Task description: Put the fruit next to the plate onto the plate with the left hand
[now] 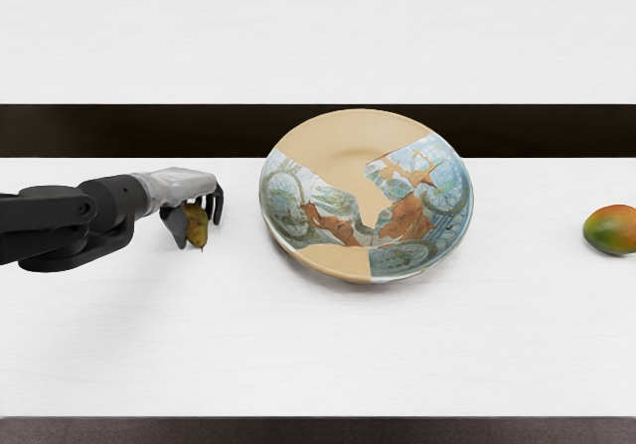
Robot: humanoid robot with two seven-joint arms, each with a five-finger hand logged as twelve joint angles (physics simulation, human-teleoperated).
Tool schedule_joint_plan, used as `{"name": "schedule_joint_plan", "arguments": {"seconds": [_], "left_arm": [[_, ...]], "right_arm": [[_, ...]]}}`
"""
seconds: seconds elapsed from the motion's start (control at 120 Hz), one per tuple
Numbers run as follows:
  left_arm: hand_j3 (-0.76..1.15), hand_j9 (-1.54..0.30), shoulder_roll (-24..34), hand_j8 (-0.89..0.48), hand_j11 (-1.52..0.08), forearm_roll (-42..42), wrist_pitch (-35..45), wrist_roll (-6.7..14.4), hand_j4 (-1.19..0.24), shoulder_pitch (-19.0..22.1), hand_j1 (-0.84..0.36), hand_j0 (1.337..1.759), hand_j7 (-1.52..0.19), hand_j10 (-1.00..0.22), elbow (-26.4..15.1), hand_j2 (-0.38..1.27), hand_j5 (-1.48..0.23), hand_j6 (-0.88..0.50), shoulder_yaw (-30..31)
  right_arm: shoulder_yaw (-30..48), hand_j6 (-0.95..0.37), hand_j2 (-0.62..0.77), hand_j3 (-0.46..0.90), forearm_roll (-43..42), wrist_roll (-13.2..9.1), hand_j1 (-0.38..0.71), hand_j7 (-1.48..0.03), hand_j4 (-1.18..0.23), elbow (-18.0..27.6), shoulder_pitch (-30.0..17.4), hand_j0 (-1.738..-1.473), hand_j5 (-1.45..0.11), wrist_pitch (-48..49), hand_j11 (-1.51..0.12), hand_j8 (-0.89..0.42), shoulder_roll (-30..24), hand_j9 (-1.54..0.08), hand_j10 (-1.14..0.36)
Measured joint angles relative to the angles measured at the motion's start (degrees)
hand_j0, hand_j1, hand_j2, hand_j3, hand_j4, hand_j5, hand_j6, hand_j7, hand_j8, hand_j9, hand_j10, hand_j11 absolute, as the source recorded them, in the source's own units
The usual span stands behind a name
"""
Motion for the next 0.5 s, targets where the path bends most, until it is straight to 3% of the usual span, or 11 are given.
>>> {"name": "schedule_joint_plan", "arguments": {"seconds": [0.267, 0.383, 0.425, 0.45, 0.5], "left_arm": [[0.0, -0.94, 3.0, -0.47, -0.95, -4.1, -0.9, -1.1, -0.7, -2.9, -0.24, 1.654, -0.95, -0.65, -0.5, 0.4, -0.95, -0.53, -0.2], [0.0, -0.94, 6.7, -0.52, -0.95, -8.4, -5.1, -4.4, -0.7, -7.2, -0.17, 1.653, -0.94, -0.69, -1.7, 0.29, -0.95, -0.57, -0.3], [0.0, -0.94, 7.4, -0.52, -0.94, -10.7, -7.6, -5.6, -0.69, -9.8, -0.18, 1.654, -0.94, -0.69, -2.0, 0.41, -0.96, -0.56, -0.3], [0.0, -0.94, 7.8, -0.55, -0.94, -12.1, -9.3, -6.4, -0.7, -11.3, -0.19, 1.654, -0.93, -0.7, -2.1, 0.35, -0.94, -0.58, -0.4], [0.0, -0.93, 7.9, -0.52, -0.94, -14.8, -12.6, -7.7, -0.71, -12.8, -0.2, 1.654, -0.94, -0.69, -2.2, 0.39, -0.94, -0.58, -0.4]], "right_arm": [[0.0, 0.0, 0.0, 0.0, 0.0, 0.0, -0.35, 0.0, 0.0, 0.0, 0.0, -1.658, 0.0, 0.0, 0.0, 0.0, 0.0, 0.0, 0.0], [0.0, 0.0, 0.0, 0.0, 0.0, 0.0, -0.35, 0.0, 0.0, 0.0, 0.0, -1.658, 0.0, 0.0, 0.0, 0.0, 0.0, 0.0, 0.0], [0.0, 0.0, 0.0, 0.0, 0.0, 0.0, -0.35, 0.0, 0.0, 0.0, 0.0, -1.658, 0.0, 0.0, 0.0, 0.0, 0.0, 0.0, 0.0], [0.0, 0.0, 0.0, 0.0, 0.0, 0.0, -0.35, 0.0, 0.0, 0.0, 0.0, -1.658, 0.0, 0.0, 0.0, 0.0, 0.0, 0.0, 0.0], [0.0, 0.0, 0.0, 0.0, 0.0, 0.0, -0.35, 0.0, 0.0, 0.0, 0.0, -1.658, 0.0, 0.0, 0.0, 0.0, 0.0, 0.0, 0.0]]}}
